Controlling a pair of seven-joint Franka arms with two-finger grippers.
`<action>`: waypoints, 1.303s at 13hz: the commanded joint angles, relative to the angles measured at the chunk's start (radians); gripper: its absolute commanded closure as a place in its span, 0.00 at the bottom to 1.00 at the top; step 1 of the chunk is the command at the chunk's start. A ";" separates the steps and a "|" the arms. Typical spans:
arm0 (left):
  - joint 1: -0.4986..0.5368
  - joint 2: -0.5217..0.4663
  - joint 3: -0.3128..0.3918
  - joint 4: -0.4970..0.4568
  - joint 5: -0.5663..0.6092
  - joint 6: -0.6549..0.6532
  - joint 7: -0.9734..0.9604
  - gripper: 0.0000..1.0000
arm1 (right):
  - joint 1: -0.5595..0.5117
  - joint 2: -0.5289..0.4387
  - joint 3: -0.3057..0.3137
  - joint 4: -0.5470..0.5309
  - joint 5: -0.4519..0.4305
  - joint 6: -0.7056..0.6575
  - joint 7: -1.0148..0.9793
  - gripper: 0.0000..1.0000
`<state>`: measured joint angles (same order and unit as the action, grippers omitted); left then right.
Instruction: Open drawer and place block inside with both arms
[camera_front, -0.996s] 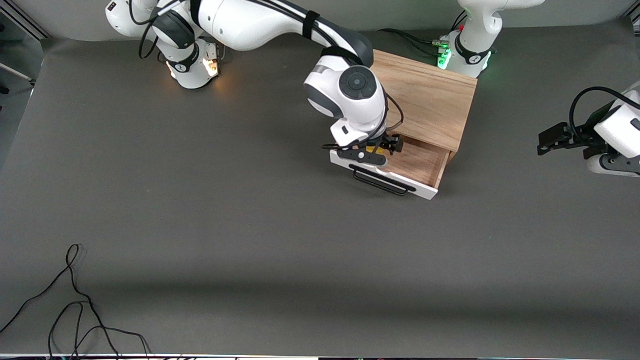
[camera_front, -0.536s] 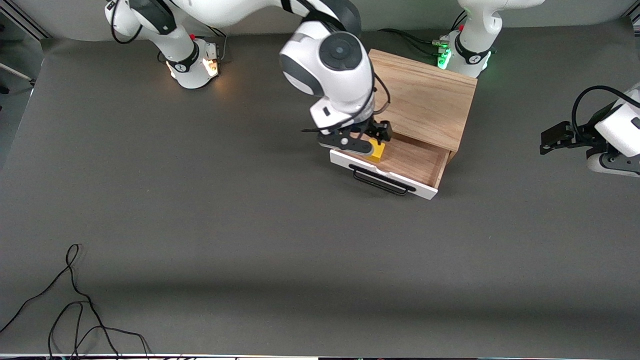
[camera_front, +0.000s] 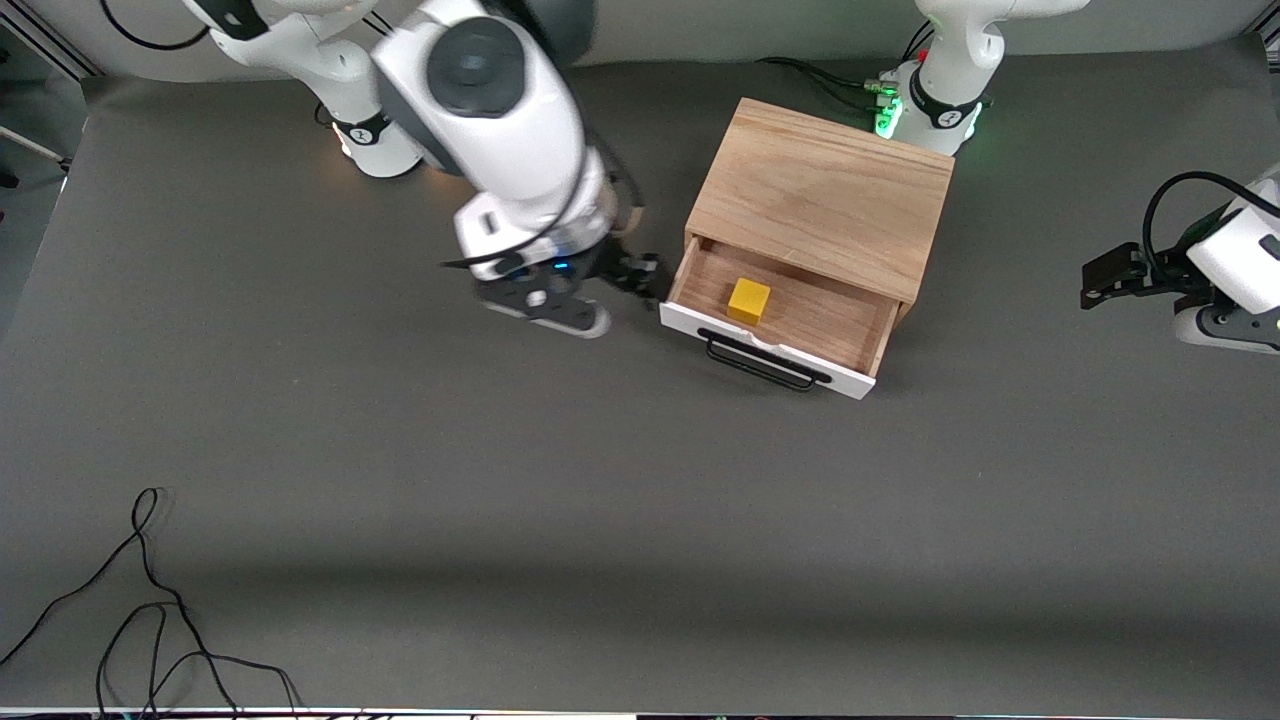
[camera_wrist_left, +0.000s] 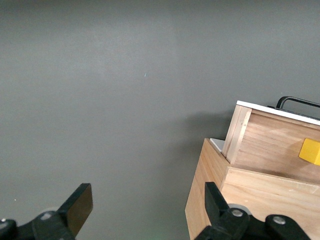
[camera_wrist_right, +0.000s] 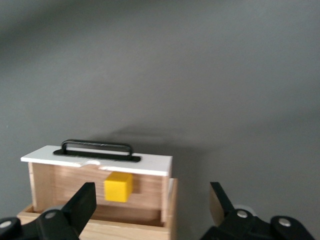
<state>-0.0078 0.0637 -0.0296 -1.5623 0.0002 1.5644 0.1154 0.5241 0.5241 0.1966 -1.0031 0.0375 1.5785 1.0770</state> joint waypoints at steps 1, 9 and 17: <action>-0.011 -0.015 0.005 -0.007 0.017 -0.006 0.009 0.00 | -0.094 -0.132 -0.003 -0.133 0.025 -0.034 -0.127 0.00; -0.012 -0.013 0.005 -0.007 0.015 -0.004 0.001 0.00 | -0.231 -0.401 -0.146 -0.454 0.025 -0.020 -0.475 0.00; -0.018 -0.015 0.005 -0.007 0.012 -0.006 -0.036 0.00 | -0.406 -0.593 -0.256 -0.753 0.058 0.109 -0.822 0.00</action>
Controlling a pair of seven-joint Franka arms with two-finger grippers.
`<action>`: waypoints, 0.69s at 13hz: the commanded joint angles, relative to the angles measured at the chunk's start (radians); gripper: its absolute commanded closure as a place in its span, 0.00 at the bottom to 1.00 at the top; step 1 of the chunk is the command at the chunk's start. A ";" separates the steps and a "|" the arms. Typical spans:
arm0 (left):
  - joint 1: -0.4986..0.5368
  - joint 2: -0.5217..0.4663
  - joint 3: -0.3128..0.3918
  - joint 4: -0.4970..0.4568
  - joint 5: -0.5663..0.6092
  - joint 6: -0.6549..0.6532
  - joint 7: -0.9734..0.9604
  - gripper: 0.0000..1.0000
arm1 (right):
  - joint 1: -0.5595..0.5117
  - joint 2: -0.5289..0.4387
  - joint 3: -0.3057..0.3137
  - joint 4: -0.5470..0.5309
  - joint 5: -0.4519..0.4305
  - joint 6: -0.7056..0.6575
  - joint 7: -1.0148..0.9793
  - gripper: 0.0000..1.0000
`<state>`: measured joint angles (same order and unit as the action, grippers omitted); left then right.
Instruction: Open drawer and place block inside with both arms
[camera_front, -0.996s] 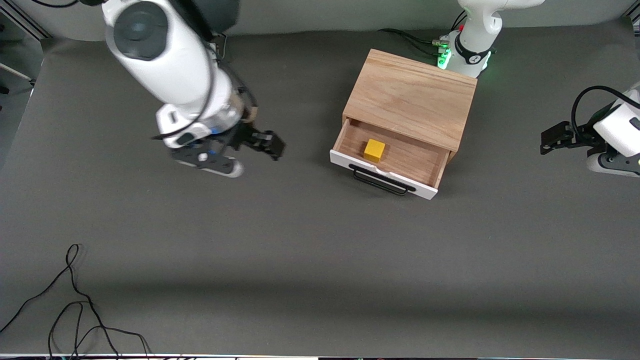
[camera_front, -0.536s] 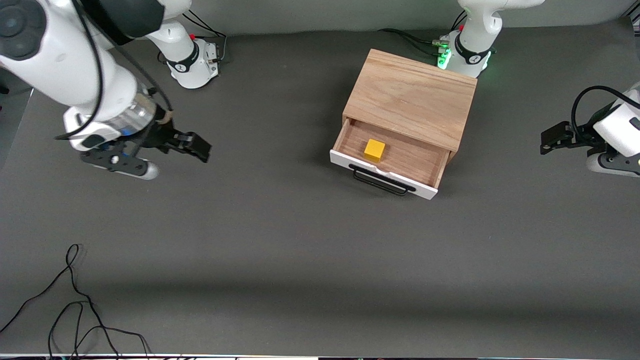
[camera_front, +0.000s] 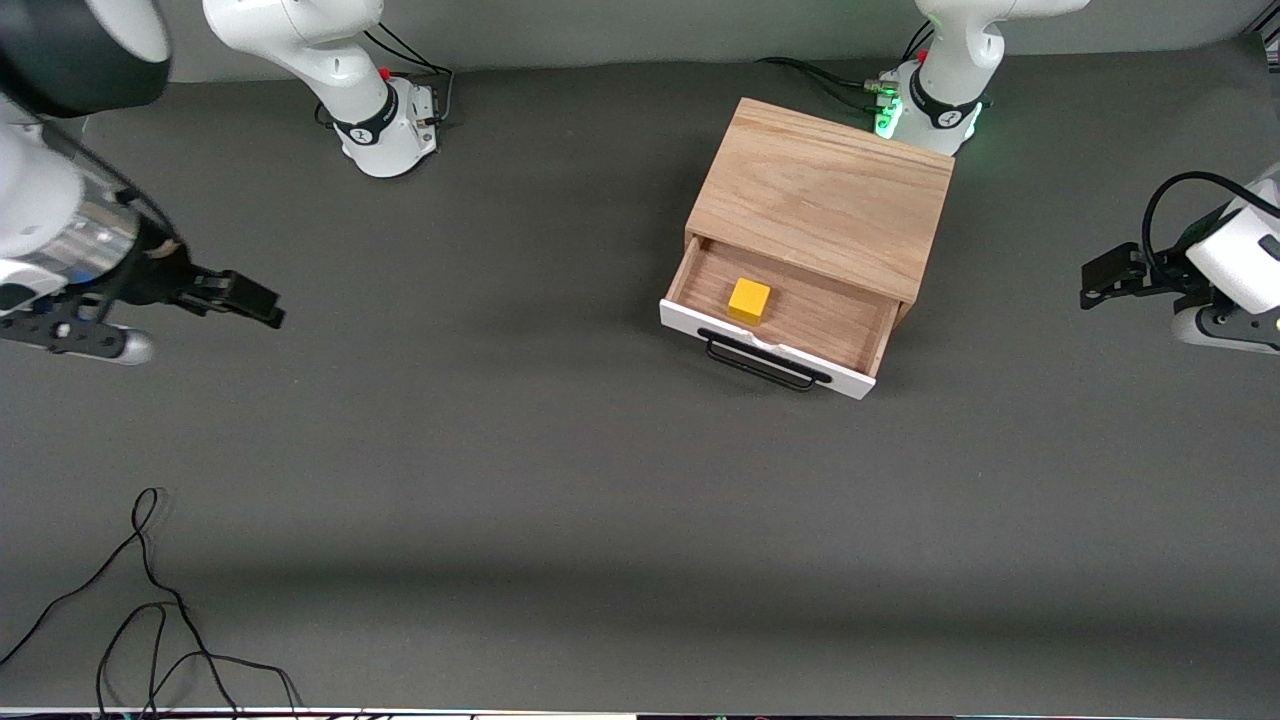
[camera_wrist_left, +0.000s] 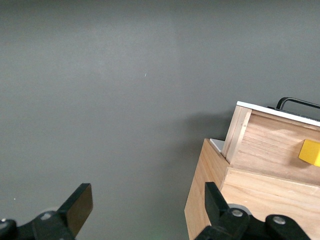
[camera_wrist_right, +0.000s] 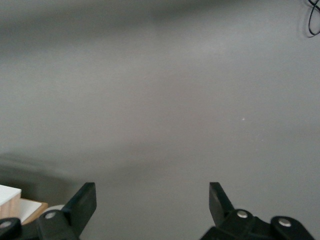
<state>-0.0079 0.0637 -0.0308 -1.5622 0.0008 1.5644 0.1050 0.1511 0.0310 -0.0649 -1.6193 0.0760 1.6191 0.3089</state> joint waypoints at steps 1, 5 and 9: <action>-0.020 -0.015 0.006 -0.007 0.011 -0.006 -0.031 0.00 | -0.051 -0.123 0.007 -0.172 0.019 0.082 -0.103 0.00; -0.021 -0.015 0.006 -0.007 0.011 -0.007 -0.045 0.00 | -0.163 -0.193 0.094 -0.240 0.007 0.111 -0.180 0.00; -0.026 -0.015 0.006 -0.007 0.015 -0.007 -0.045 0.00 | -0.159 -0.175 0.094 -0.235 -0.018 0.156 -0.221 0.00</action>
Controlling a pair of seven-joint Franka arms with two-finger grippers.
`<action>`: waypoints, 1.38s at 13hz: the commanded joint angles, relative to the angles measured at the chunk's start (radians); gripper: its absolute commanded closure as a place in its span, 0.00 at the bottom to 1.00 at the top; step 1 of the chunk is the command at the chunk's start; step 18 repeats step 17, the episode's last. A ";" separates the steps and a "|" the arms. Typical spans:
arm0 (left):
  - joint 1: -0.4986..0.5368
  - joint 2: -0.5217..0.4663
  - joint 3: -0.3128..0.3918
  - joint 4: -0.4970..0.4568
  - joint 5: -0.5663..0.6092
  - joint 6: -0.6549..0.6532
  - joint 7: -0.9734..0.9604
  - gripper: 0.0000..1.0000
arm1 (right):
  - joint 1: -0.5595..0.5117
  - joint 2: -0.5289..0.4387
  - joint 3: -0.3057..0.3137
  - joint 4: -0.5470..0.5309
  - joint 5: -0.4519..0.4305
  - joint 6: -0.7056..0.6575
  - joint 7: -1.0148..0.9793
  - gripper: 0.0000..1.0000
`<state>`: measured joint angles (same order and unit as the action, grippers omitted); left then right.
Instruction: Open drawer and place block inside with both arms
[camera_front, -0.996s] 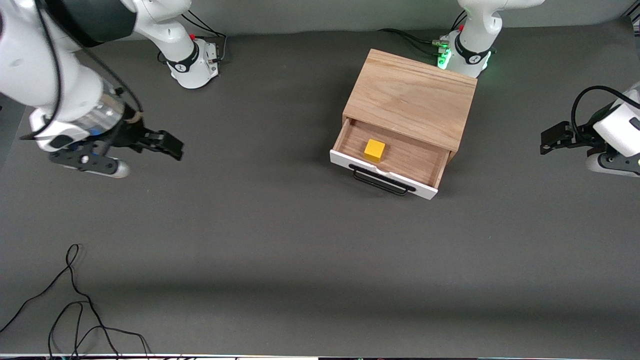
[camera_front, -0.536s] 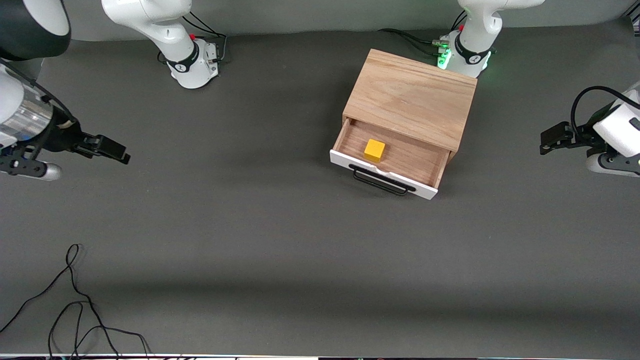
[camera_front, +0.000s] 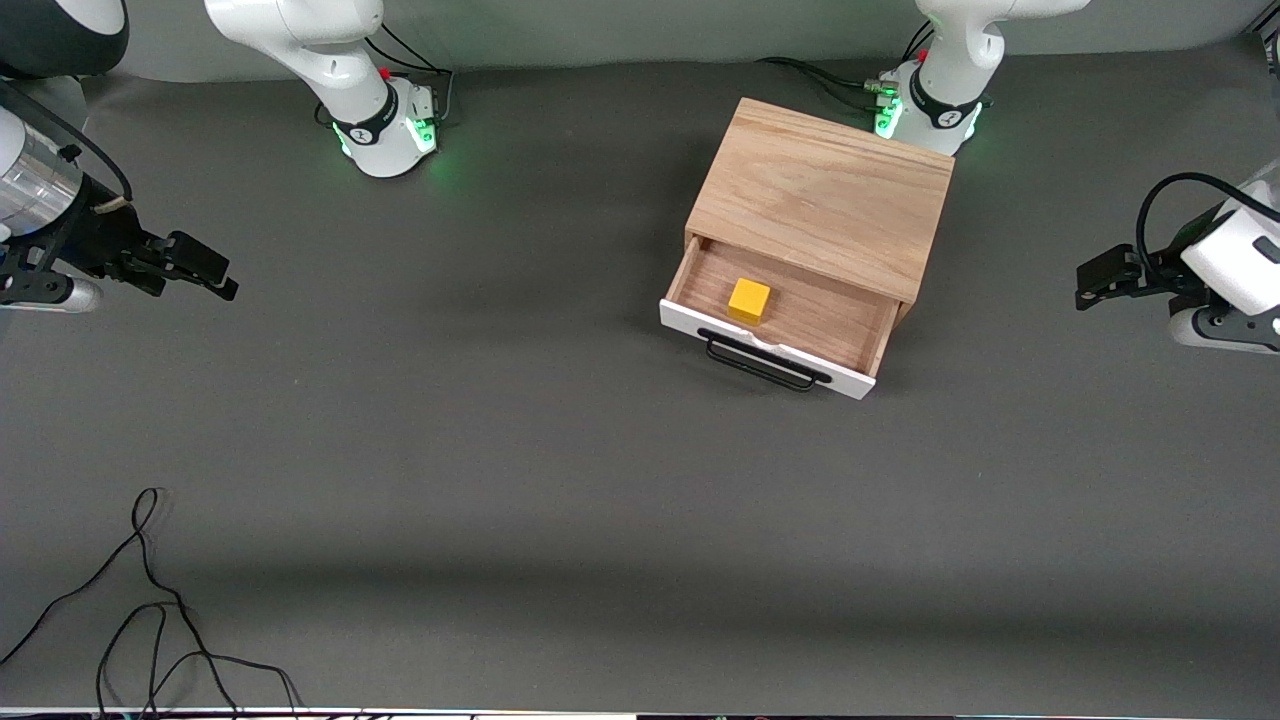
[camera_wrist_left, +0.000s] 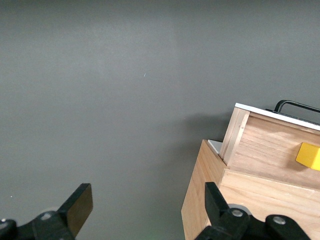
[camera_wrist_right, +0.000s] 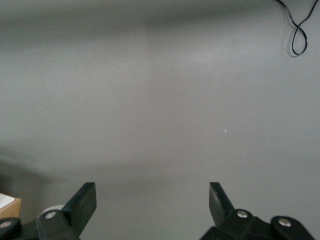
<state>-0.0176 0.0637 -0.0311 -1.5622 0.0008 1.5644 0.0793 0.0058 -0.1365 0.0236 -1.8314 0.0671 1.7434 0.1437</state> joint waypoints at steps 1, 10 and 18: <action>-0.016 -0.015 0.007 -0.007 0.015 -0.007 -0.019 0.00 | -0.010 0.006 0.007 -0.011 -0.010 0.031 -0.061 0.00; -0.027 -0.015 0.007 0.002 0.015 -0.009 -0.019 0.00 | -0.010 0.037 0.004 0.021 -0.044 0.018 -0.127 0.00; -0.027 -0.013 0.007 0.004 0.015 -0.015 -0.018 0.00 | -0.012 0.044 -0.002 0.038 -0.044 -0.005 -0.134 0.00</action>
